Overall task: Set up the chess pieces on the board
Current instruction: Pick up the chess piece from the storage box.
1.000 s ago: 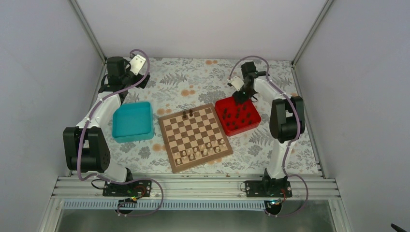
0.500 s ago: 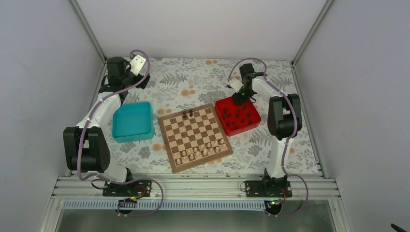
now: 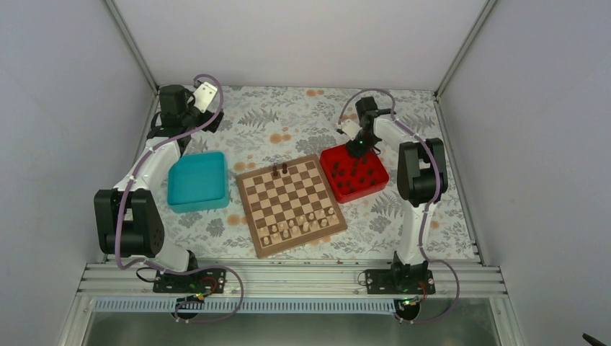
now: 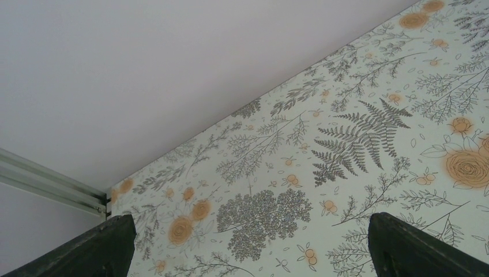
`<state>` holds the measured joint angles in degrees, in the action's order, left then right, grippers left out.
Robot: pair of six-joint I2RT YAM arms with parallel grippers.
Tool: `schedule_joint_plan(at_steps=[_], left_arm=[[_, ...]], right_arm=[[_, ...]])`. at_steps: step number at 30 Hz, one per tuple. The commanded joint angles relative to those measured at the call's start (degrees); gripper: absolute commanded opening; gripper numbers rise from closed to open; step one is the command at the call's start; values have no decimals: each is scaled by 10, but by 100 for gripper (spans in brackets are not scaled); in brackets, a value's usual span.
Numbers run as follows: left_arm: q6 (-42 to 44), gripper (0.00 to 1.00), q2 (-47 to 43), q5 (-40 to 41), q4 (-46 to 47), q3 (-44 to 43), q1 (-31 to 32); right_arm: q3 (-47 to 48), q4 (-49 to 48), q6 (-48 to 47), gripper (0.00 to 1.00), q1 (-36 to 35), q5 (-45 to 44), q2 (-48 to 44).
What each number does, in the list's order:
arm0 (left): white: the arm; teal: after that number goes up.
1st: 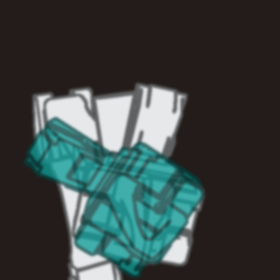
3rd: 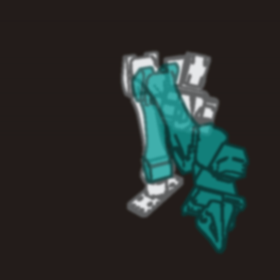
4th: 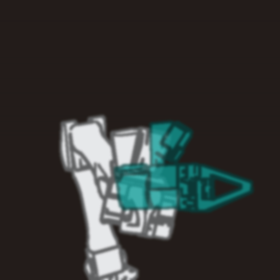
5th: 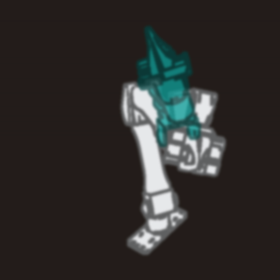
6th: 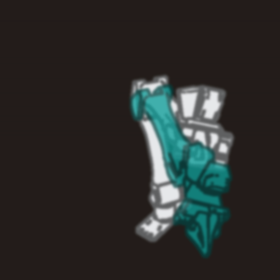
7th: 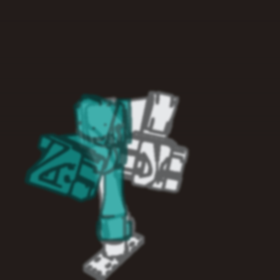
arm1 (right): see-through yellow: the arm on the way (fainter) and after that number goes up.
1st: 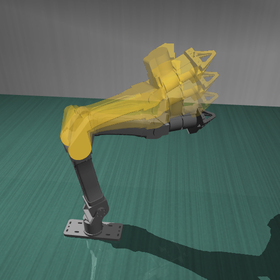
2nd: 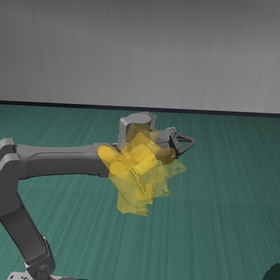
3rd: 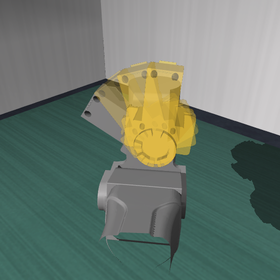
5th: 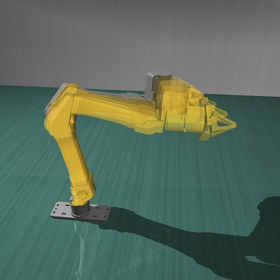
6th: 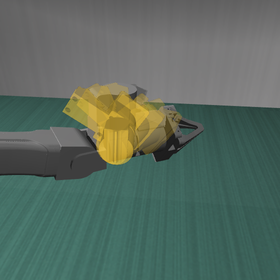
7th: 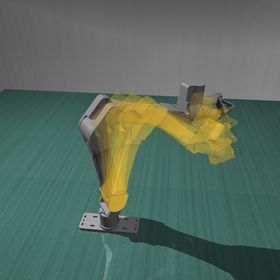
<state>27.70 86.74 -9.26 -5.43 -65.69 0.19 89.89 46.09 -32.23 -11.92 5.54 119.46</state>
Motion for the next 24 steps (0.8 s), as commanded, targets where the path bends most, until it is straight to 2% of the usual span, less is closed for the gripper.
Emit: schedule_joint_plan(at_steps=[1,6,11,18,24], left_arm=[[4,100,-6,-3,12,5,2],[4,100,-6,-4,12,4,2],[3,100,-7,-5,11,2,2],[3,100,-9,-7,11,3,2],[2,100,-12,-9,9,3,2]], right_arm=[[5,-7,-8,31,2,8,7],[3,-10,-7,18,2,7,0],[11,6,-6,10,1,7,-20],[76,87,-8,8,-24,-9,-72],[194,173,-4,9,-92,-40,-70]])
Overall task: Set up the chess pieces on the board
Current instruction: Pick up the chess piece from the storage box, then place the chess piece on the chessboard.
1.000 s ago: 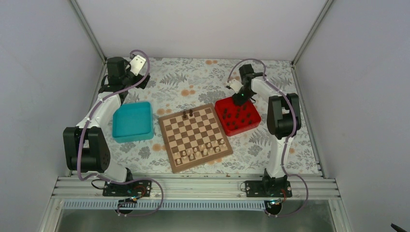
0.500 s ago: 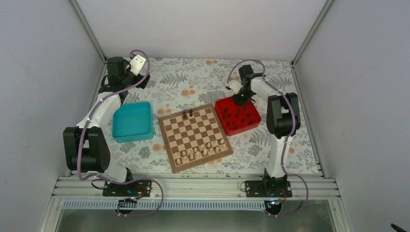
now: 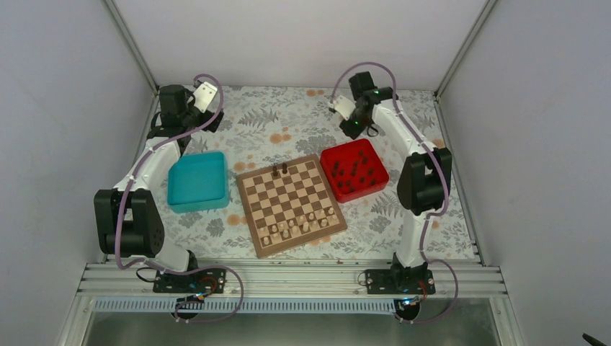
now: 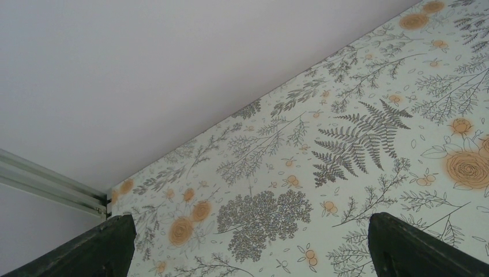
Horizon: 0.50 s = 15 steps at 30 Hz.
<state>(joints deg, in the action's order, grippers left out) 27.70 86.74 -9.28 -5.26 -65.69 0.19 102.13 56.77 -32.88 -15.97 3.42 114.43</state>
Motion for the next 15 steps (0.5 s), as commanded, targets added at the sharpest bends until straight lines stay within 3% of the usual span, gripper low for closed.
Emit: schedule_joint_plan(at_steps=[1,8,15], left_arm=[[2,100,-13,-9,7,2,2],[2,100,-20,-7,4,2,2],[1,100,-21,-3,4,1,2]], right_arm=[[94,76,4,9,-66,-24,-15],[254,138,17,10,-191,-46,51],[290,130,9,11,-312,-67,89]])
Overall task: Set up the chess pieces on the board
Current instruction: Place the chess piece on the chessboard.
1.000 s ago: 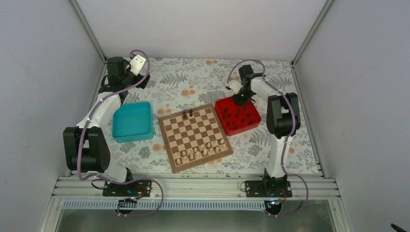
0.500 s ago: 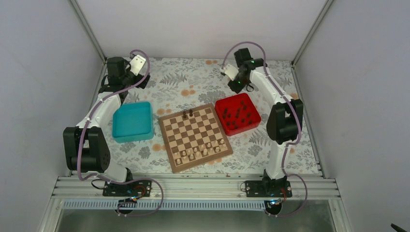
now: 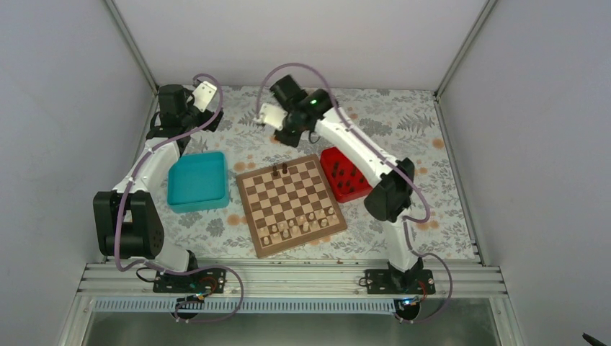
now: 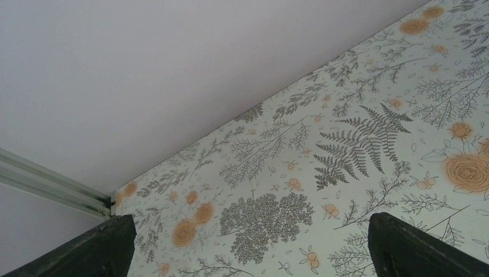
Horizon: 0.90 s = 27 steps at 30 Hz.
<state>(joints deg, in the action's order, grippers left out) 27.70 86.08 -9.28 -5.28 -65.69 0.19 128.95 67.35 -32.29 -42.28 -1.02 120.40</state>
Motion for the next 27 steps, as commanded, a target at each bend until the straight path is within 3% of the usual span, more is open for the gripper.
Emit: schedule_joint_plan(at_steps=[1,11,27], left_arm=[[1,100,-14,1,6,1,2],[1,100,-13,16,5,-1,2],[2,100,-16,19,12,7,2]], right_arm=[[27,25,3,11,-63,-23,37],[10,6,1,11,-133,9,87],[-22,-34,-15,11,-114,20,155]])
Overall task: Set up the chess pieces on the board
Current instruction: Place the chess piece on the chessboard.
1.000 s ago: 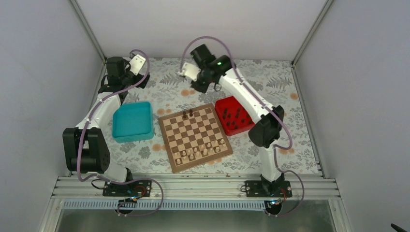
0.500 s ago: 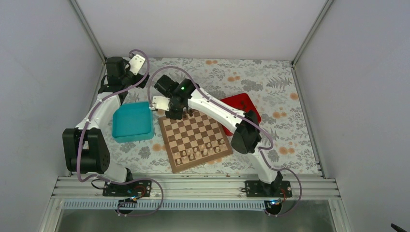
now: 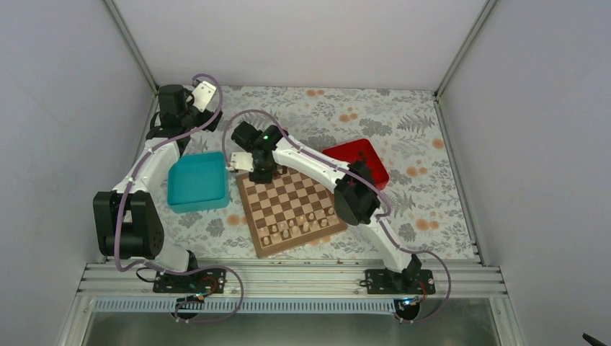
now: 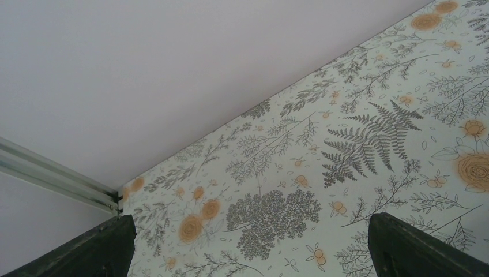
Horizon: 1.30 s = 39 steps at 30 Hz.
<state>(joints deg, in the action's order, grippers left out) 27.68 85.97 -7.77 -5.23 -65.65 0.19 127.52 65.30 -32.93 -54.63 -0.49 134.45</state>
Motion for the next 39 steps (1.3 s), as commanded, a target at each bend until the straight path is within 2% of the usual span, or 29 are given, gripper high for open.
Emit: schedule_joint_plan(at_steps=[1,33,39], left_arm=[[2,100,-16,4,12,7,2],[4,100,-11,-2,18,12,2],[4,100,-9,-7,16,10,2]], right_arm=[[-10,-15,-11,11,10,19,16],[-3,-48,-7,13,9,40,57],[-3,-50,-6,21,9,36,55]])
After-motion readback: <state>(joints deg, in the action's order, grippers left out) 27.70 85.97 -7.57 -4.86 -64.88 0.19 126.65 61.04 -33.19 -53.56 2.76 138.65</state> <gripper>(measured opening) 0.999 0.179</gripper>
